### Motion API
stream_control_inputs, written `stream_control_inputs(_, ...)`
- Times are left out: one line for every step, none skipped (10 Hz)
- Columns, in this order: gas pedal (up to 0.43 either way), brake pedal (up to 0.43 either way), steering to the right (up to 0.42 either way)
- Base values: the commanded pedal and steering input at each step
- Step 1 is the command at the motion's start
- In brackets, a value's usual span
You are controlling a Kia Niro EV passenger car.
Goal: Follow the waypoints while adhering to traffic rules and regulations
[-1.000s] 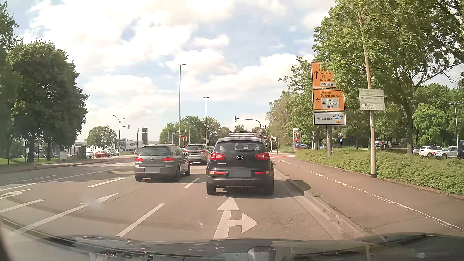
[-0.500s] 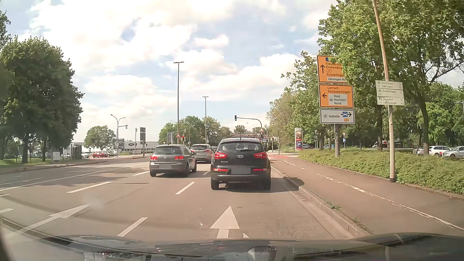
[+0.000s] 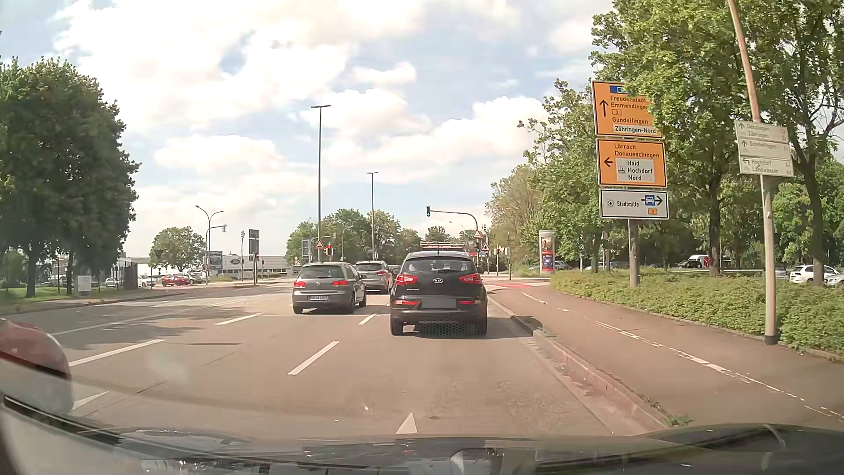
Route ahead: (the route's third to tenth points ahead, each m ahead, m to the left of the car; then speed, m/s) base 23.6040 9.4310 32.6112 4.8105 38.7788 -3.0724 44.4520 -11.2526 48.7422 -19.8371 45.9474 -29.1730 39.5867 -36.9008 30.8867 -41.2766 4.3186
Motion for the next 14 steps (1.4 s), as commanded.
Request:
stream_control_inputs(0.26, 0.0, 0.001)
stream_control_inputs(0.26, 0.0, 0.001)
stream_control_inputs(0.26, 0.0, 0.001)
stream_control_inputs(0.26, 0.0, 0.0)
stream_control_inputs(0.26, 0.0, 0.001)
stream_control_inputs(0.248, 0.0, 0.001)
stream_control_inputs(0.24, 0.0, 0.001)
stream_control_inputs(0.24, 0.0, 0.001)
stream_control_inputs(0.22, 0.0, 0.001)
stream_control_inputs(0.197, 0.0, 0.001)
stream_control_inputs(0.189, 0.0, 0.001)
stream_control_inputs(0.169, 0.0, 0.001)
stream_control_inputs(0.169, 0.0, 0.001)
stream_control_inputs(0.169, 0.0, 0.002)
